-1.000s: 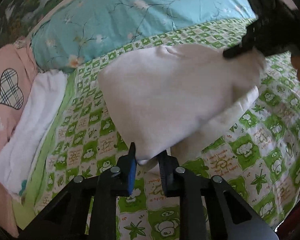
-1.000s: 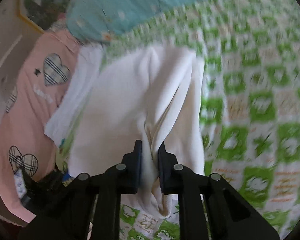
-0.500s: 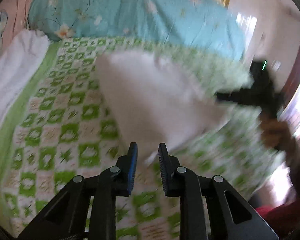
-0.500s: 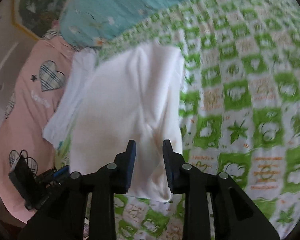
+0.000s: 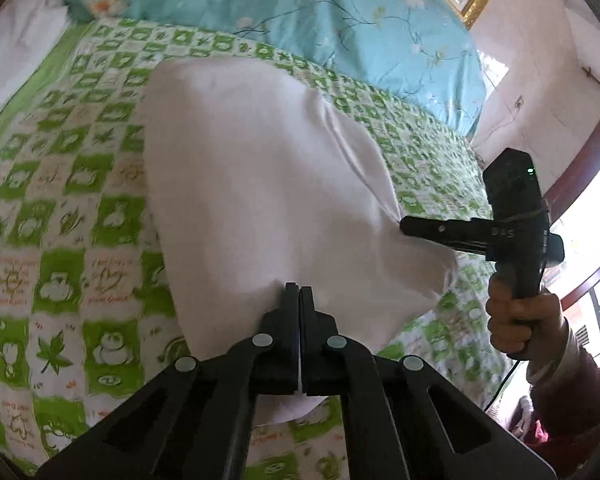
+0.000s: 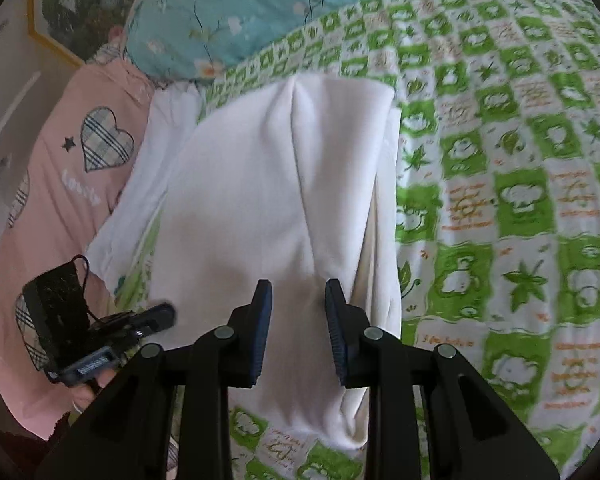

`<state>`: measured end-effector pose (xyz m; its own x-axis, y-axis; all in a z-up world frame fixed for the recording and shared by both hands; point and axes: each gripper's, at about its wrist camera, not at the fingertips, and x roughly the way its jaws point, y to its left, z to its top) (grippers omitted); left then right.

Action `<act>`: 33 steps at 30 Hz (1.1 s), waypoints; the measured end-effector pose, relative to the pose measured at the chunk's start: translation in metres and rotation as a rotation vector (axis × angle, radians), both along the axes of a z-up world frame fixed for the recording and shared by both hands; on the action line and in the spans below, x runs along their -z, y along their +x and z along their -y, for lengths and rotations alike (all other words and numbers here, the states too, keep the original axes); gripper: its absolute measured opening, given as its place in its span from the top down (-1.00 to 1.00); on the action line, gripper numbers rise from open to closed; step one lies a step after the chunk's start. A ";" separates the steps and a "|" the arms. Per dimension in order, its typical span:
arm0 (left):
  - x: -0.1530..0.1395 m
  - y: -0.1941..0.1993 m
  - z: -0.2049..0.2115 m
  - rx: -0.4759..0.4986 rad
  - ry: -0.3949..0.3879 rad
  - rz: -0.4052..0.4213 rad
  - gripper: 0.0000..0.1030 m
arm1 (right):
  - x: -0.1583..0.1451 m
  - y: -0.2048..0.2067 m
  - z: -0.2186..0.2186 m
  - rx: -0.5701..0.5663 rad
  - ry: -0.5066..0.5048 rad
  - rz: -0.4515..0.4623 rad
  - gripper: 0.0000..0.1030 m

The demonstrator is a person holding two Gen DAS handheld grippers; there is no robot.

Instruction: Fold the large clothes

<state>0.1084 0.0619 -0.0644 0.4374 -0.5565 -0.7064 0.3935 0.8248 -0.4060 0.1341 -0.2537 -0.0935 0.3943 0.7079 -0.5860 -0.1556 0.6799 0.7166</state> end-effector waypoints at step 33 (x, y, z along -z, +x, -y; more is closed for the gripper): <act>-0.011 0.105 0.009 -0.266 0.287 0.022 0.62 | 0.005 0.123 -0.035 0.064 -0.170 0.002 0.66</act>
